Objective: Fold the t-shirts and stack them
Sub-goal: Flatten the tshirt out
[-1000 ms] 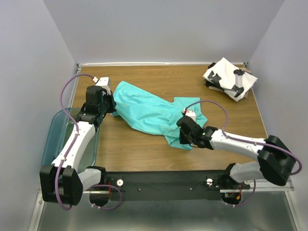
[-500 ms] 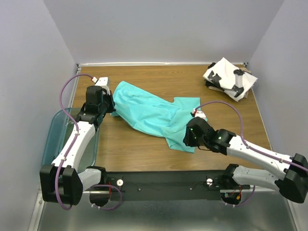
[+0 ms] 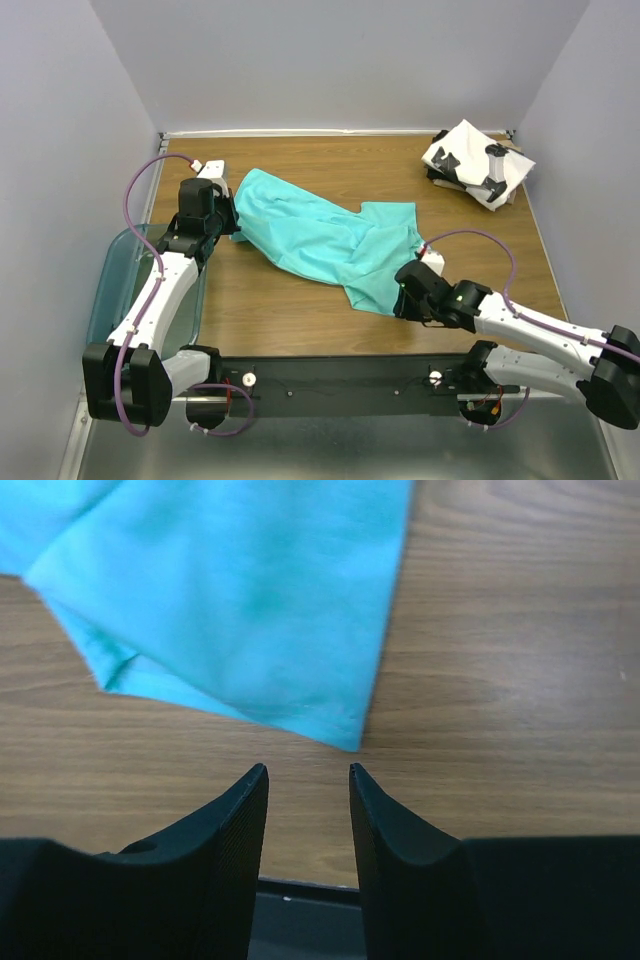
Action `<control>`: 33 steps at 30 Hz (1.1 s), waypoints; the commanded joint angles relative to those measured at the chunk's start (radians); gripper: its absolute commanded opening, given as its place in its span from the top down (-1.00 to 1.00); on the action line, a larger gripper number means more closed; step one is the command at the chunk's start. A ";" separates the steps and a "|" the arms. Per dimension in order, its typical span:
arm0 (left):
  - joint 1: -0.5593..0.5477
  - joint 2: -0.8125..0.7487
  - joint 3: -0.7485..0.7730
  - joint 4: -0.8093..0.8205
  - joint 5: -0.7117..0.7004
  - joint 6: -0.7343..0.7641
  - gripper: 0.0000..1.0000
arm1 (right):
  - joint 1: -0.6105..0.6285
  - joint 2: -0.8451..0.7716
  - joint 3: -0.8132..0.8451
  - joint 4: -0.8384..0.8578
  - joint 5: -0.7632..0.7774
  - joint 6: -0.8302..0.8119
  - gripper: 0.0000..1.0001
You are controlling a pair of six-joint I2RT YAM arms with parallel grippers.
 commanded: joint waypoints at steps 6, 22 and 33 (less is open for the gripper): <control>0.004 -0.007 -0.001 -0.002 -0.008 0.010 1.00 | 0.006 -0.003 -0.071 -0.037 0.174 0.172 0.09; 0.005 -0.002 -0.003 0.000 0.003 0.011 1.00 | 0.006 0.083 -0.090 0.106 0.135 0.123 0.21; 0.004 0.002 -0.004 0.000 0.003 0.011 1.00 | 0.007 0.142 -0.106 0.132 0.090 0.126 0.22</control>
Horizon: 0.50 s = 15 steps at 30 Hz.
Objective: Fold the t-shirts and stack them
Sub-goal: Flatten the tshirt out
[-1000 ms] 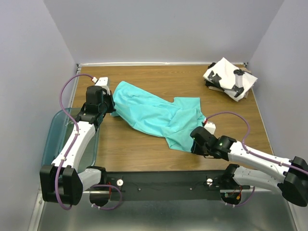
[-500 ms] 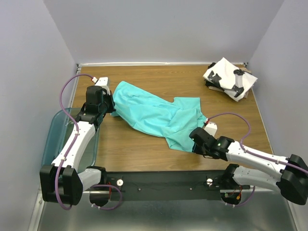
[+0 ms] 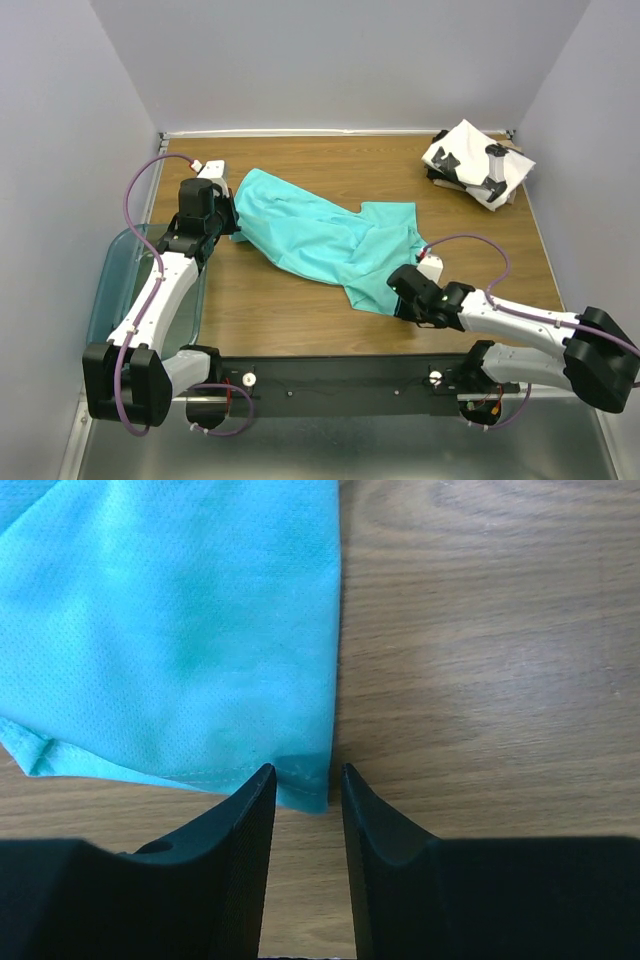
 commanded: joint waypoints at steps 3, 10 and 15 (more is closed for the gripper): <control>0.004 0.005 -0.004 0.001 0.002 0.012 1.00 | 0.007 0.010 -0.037 0.027 -0.065 0.007 0.30; 0.004 0.008 -0.004 0.000 0.004 0.011 1.00 | 0.007 -0.046 -0.051 0.033 -0.105 0.004 0.99; 0.004 0.016 0.003 0.000 0.002 0.000 1.00 | 0.003 -0.077 0.010 0.030 -0.015 -0.057 0.99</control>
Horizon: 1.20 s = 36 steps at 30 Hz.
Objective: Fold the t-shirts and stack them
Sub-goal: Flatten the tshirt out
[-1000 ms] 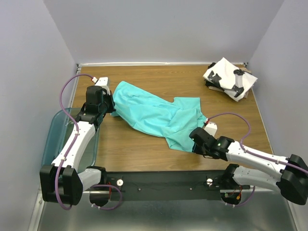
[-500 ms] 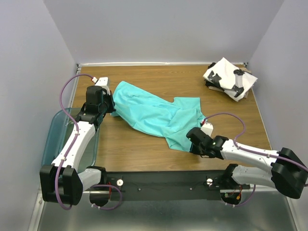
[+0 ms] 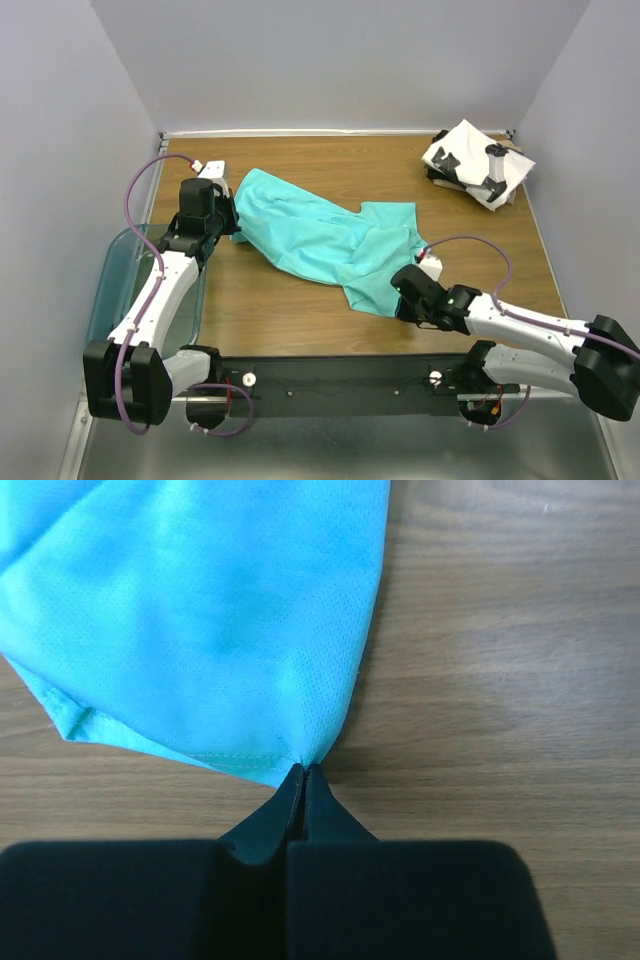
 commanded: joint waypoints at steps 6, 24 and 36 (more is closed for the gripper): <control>0.004 0.017 0.054 -0.001 -0.005 -0.037 1.00 | -0.172 0.052 0.244 0.011 0.125 -0.248 0.99; 0.002 -0.058 0.629 -0.088 -0.088 -0.035 1.00 | -0.412 -0.003 1.035 -0.027 0.077 -0.630 0.99; 0.001 -0.309 0.735 -0.097 0.021 -0.046 1.00 | -0.412 -0.141 1.386 -0.033 -0.030 -0.776 0.99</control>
